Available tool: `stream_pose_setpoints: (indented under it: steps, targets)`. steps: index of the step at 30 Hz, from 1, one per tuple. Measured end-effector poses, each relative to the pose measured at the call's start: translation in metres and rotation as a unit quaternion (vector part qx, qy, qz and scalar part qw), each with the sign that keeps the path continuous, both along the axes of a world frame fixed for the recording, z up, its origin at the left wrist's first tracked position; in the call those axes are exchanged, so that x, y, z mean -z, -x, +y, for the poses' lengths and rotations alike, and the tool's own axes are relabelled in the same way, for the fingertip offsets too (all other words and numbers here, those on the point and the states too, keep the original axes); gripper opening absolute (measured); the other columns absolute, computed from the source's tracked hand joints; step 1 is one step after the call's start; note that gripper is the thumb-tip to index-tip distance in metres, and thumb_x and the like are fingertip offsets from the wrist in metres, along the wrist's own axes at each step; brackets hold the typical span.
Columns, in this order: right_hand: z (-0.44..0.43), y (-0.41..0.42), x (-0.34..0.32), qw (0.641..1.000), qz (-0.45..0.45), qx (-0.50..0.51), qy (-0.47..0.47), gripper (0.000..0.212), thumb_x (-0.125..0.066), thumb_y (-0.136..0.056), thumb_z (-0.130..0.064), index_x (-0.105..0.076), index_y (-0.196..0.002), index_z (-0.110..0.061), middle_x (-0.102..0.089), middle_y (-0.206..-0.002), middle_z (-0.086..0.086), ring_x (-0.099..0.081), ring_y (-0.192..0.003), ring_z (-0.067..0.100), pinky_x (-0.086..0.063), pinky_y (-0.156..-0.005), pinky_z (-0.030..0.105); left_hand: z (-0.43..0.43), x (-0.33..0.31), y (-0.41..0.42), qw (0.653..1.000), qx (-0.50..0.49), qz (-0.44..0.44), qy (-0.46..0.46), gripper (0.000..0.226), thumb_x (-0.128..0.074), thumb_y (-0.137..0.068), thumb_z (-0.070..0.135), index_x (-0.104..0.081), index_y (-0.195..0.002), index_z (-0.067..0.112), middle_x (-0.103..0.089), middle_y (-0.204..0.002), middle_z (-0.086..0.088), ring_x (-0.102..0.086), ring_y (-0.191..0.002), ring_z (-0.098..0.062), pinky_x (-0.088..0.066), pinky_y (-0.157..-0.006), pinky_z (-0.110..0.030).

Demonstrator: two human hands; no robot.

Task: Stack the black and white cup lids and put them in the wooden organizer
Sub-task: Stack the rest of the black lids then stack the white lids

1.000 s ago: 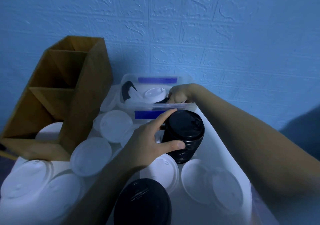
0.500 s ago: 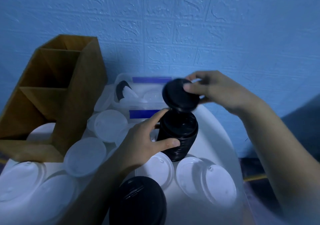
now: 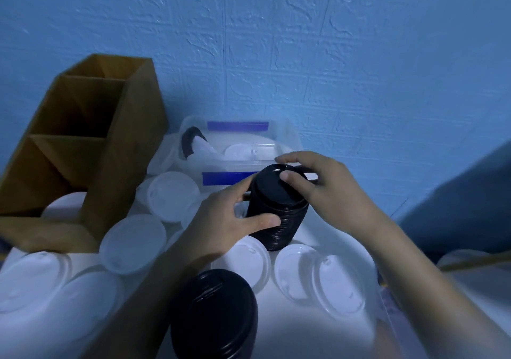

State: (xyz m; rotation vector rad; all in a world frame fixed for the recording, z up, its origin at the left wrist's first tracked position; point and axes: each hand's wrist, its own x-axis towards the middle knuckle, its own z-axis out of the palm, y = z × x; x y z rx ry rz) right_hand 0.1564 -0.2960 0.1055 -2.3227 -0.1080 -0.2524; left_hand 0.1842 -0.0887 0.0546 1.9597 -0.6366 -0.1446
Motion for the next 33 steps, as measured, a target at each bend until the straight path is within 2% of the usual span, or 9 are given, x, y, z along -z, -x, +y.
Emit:
stream_pose_setpoints:
  steps: [2,4,6,10,14,21,24,27,33]
  targets:
    - [-0.002,0.006,-0.001,0.998,-0.004,-0.036,0.043,0.038,-0.064,-0.094,-0.049,-0.065,-0.129,-0.035,-0.065,-0.126,-0.024,-0.059,-0.119,-0.001,-0.049,-0.104,0.037,0.000,0.000,0.001,1.000,0.000,0.002,0.003,0.065,-0.085,-0.079,0.033,-0.056,-0.134,0.051,-0.069,-0.118,0.026,-0.062,-0.117,0.004,-0.047,-0.109,-0.038]
    - [-0.008,0.010,-0.002,0.994,0.061,-0.078,0.053,0.069,-0.064,-0.084,-0.069,-0.054,-0.143,-0.035,-0.058,-0.135,-0.028,-0.052,-0.126,-0.007,-0.045,-0.109,0.031,0.001,0.000,0.000,1.000,0.000,0.004,0.000,0.065,-0.085,-0.079,0.036,-0.056,-0.135,0.049,-0.070,-0.117,0.025,-0.062,-0.116,0.003,-0.048,-0.107,-0.040]
    - [-0.012,0.012,-0.002,0.988,0.102,-0.103,0.043,0.088,-0.067,-0.077,-0.075,-0.043,-0.151,-0.035,-0.050,-0.142,-0.031,-0.045,-0.131,-0.012,-0.039,-0.114,0.027,0.002,0.001,-0.001,1.000,0.000,0.006,-0.004,0.065,-0.085,-0.079,0.037,-0.055,-0.135,0.049,-0.070,-0.117,0.025,-0.062,-0.116,0.003,-0.049,-0.106,-0.042]
    - [-0.014,0.014,0.004,0.988,0.098,-0.118,-0.008,0.076,-0.077,-0.078,-0.061,-0.044,-0.144,-0.046,-0.053,-0.139,-0.033,-0.047,-0.132,-0.009,-0.038,-0.114,0.026,0.001,0.000,-0.002,1.000,0.009,0.004,-0.010,0.065,-0.085,-0.080,0.036,-0.054,-0.135,0.050,-0.069,-0.120,0.025,-0.061,-0.119,0.002,-0.048,-0.107,-0.042]
    - [-0.014,0.013,0.007,0.986,0.098,-0.133,-0.033,0.078,-0.081,-0.079,-0.049,-0.043,-0.147,-0.040,-0.051,-0.142,-0.028,-0.047,-0.134,-0.004,-0.037,-0.115,0.027,0.003,0.000,-0.002,1.000,0.010,-0.002,-0.014,0.064,-0.085,-0.081,0.034,-0.055,-0.135,0.048,-0.069,-0.120,0.022,-0.061,-0.119,0.000,-0.047,-0.108,-0.043]
    - [-0.011,0.015,0.010,0.988,0.079,-0.126,-0.049,0.068,-0.082,-0.078,-0.044,-0.048,-0.137,-0.046,-0.055,-0.135,-0.028,-0.051,-0.130,-0.002,-0.040,-0.110,0.022,0.002,0.001,-0.002,1.000,0.008,-0.001,-0.011,0.068,-0.088,-0.076,0.032,-0.056,-0.134,0.048,-0.069,-0.122,0.021,-0.061,-0.120,-0.003,-0.047,-0.108,-0.045]
    - [-0.008,0.016,0.015,0.990,0.072,-0.106,-0.051,0.070,-0.078,-0.077,-0.047,-0.048,-0.141,-0.042,-0.054,-0.136,-0.028,-0.050,-0.130,-0.003,-0.041,-0.111,0.027,0.002,0.003,-0.001,1.000,0.000,-0.006,-0.016,0.068,-0.089,-0.075,0.035,-0.055,-0.133,0.050,-0.069,-0.119,0.023,-0.062,-0.118,-0.001,-0.049,-0.106,-0.044]
    - [-0.005,0.020,0.019,0.993,0.068,-0.089,-0.044,0.084,-0.072,-0.073,-0.062,-0.046,-0.148,-0.034,-0.052,-0.140,-0.028,-0.047,-0.133,-0.005,-0.042,-0.112,0.032,0.001,0.003,0.000,1.000,0.000,-0.008,-0.021,0.068,-0.088,-0.075,0.039,-0.055,-0.133,0.049,-0.070,-0.118,0.024,-0.063,-0.117,-0.001,-0.049,-0.105,-0.043]
    - [0.002,0.024,0.024,0.998,0.042,-0.051,-0.017,0.082,-0.066,-0.072,-0.071,-0.044,-0.145,-0.043,-0.052,-0.137,-0.032,-0.050,-0.128,-0.006,-0.046,-0.109,0.036,0.001,0.002,0.001,1.000,0.001,-0.014,-0.019,0.065,-0.087,-0.077,0.041,-0.055,-0.133,0.047,-0.070,-0.118,0.023,-0.062,-0.118,-0.002,-0.050,-0.104,-0.043]
